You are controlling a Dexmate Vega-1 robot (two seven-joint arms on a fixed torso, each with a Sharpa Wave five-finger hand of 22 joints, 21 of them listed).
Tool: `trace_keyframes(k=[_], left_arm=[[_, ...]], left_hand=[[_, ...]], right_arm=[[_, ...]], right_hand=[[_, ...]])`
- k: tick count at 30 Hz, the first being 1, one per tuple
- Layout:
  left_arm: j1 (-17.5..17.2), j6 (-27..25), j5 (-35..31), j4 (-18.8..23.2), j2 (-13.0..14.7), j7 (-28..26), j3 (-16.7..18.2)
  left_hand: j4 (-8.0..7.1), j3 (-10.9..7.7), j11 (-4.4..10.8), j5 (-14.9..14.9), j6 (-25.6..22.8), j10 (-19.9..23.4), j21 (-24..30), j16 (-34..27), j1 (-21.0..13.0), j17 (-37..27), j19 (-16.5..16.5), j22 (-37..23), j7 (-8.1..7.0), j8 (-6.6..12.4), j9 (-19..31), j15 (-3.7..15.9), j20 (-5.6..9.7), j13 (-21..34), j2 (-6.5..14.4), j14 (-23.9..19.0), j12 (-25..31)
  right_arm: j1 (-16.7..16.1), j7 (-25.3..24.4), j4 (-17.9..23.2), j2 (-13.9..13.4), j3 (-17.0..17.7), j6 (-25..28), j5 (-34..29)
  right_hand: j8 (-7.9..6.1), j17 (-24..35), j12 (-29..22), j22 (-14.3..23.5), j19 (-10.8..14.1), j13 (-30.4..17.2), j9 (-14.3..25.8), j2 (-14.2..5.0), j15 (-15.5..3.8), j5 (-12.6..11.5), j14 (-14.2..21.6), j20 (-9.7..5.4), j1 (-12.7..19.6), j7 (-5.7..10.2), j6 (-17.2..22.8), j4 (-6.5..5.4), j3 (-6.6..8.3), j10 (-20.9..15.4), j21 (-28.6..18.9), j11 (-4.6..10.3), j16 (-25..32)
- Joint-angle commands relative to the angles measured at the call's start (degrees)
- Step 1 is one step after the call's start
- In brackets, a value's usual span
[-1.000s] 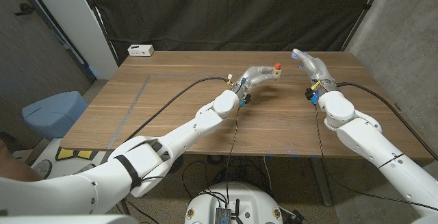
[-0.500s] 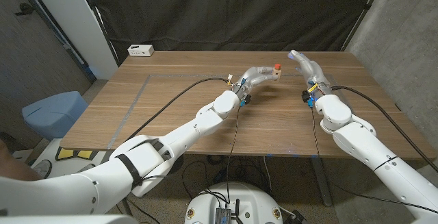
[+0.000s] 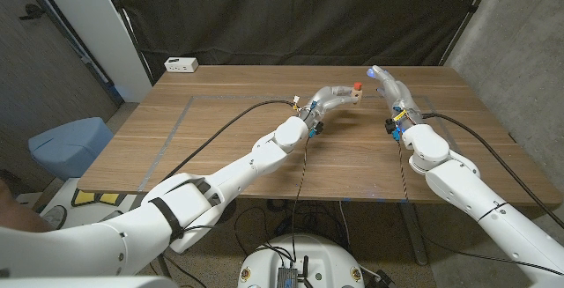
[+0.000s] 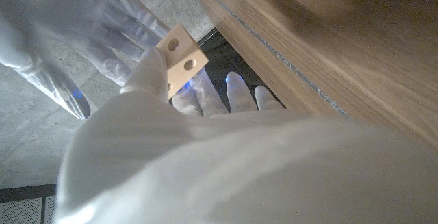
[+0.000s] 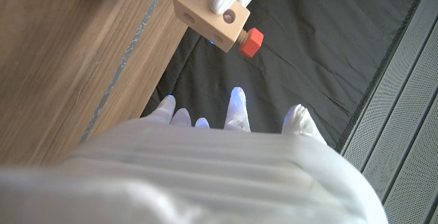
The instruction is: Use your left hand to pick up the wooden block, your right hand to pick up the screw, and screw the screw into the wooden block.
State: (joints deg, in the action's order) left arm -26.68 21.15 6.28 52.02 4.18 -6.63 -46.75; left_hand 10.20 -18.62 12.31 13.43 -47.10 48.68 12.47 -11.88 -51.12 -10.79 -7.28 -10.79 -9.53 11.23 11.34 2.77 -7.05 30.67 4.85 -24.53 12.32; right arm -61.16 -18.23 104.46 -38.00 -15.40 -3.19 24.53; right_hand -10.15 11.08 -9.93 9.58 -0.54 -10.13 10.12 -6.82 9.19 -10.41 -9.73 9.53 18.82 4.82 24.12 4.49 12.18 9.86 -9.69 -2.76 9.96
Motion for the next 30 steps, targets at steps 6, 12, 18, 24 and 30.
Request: trace_keyframes(k=[6,12,18,24,30], left_arm=[[-0.05,-0.13,0.21,-0.27,-0.12,0.1,-0.01],[0.0,-0.1,0.27,-0.71,-0.32,-0.16,0.05],[0.03,-0.14,0.4,-1.09,-0.48,-0.21,0.07],[0.05,-0.36,0.43,-1.17,-0.54,-0.26,0.02],[0.28,-0.12,0.37,-1.68,-0.76,-0.28,-0.08]], left_hand=[[-1.34,-1.74,0.03,0.17,-1.85,0.66,0.17,-0.39,-0.32,-0.12,0.18,-0.27,-0.01,0.45,0.19,2.76,0.24,0.23,0.36,-0.48,0.46],[-1.34,-1.77,0.04,0.17,-1.86,0.66,0.16,-0.4,-0.34,-0.13,0.22,-0.26,0.03,0.44,0.18,2.72,0.18,0.23,0.42,-0.48,0.45],[-1.27,-1.77,0.03,0.17,-1.9,0.63,0.17,-0.41,-0.41,-0.11,0.21,-0.26,-0.04,0.45,0.18,2.8,0.23,0.22,0.35,-0.53,0.43],[-1.27,-1.79,0.01,0.18,-1.86,0.62,0.16,-0.39,-0.43,-0.11,0.21,-0.26,-0.02,0.42,0.18,2.73,0.21,0.22,0.38,-0.49,0.43],[-1.22,-1.78,0.03,0.17,-1.91,0.64,0.16,-0.39,-0.47,-0.1,0.23,-0.26,-0.09,0.43,0.18,2.75,0.24,0.22,0.33,-0.47,0.43]], right_arm=[[-0.15,0.01,-0.26,-0.23,-1.15,0.16,0.57],[-0.81,-1.32,0.47,-0.25,-1.18,0.98,0.22],[-1.26,-2.01,0.5,-0.03,-1.18,0.86,0.08],[-1.68,-2.56,0.83,0.01,-1.08,1.06,0.06],[-1.79,-2.58,0.89,0.04,-1.17,1.17,0.12]], right_hand=[[-0.62,0.26,0.02,0.2,-0.5,-0.16,0.14,-0.14,-0.59,-0.1,-6.76,0.03,-1.04,-0.26,1.46,-0.34,-0.06,4.17,-0.56,0.62,0.48],[-0.37,0.25,-0.07,0.2,-0.54,-0.16,0.14,-0.22,-0.69,-0.11,-6.87,0.0,-1.24,0.11,0.88,-0.38,-0.05,4.46,-0.66,0.69,0.59],[-1.0,0.2,-0.45,0.2,-0.05,-0.15,0.17,-0.3,-0.7,-0.16,-6.51,0.02,-1.46,-0.09,2.67,-0.3,0.02,4.21,-1.0,0.56,0.94],[-1.48,0.14,-0.65,0.19,0.37,-0.16,0.24,-0.34,-0.69,-0.19,-6.25,-0.09,-1.52,-0.79,4.3,-0.17,0.13,4.01,-1.19,0.5,1.13],[-1.97,0.12,-0.85,0.19,0.8,-0.16,0.32,-0.32,-0.68,-0.2,-5.97,-0.03,-1.65,-1.19,6.08,-0.05,0.19,3.65,-1.33,0.46,1.29]])
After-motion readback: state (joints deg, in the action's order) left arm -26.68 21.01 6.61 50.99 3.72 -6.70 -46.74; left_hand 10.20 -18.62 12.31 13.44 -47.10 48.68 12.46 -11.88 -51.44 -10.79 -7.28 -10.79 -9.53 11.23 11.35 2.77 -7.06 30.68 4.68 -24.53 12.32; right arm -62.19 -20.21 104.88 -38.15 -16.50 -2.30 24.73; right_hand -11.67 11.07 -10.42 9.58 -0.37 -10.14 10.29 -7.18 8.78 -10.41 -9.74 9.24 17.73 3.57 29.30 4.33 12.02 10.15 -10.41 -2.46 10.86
